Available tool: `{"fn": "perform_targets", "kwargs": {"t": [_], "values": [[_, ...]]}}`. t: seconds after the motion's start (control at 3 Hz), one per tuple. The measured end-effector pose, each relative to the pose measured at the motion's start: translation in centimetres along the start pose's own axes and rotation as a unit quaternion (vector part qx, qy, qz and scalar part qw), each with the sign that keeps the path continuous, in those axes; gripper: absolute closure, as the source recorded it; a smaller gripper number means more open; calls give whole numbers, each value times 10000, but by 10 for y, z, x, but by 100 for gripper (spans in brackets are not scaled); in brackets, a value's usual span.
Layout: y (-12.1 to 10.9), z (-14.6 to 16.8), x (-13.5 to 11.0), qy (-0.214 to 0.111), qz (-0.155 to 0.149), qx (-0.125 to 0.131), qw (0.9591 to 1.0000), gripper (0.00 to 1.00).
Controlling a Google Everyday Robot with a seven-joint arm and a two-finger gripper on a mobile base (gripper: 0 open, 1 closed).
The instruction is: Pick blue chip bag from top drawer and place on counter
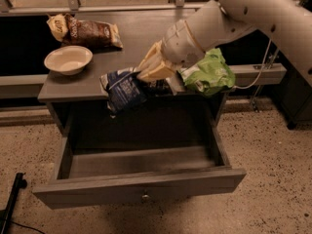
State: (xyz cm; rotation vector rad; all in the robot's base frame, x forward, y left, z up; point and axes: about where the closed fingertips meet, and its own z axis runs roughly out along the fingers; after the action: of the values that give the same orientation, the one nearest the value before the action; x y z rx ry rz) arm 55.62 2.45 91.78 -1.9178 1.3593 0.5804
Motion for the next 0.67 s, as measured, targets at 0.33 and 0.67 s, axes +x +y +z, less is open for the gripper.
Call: {"fn": "perform_targets", "kwargs": {"t": [0.33, 0.67], "values": [[-40, -17, -3, -15, 140, 234, 9996, 100], [-74, -21, 42, -93, 1438, 844, 9860, 98]]}}
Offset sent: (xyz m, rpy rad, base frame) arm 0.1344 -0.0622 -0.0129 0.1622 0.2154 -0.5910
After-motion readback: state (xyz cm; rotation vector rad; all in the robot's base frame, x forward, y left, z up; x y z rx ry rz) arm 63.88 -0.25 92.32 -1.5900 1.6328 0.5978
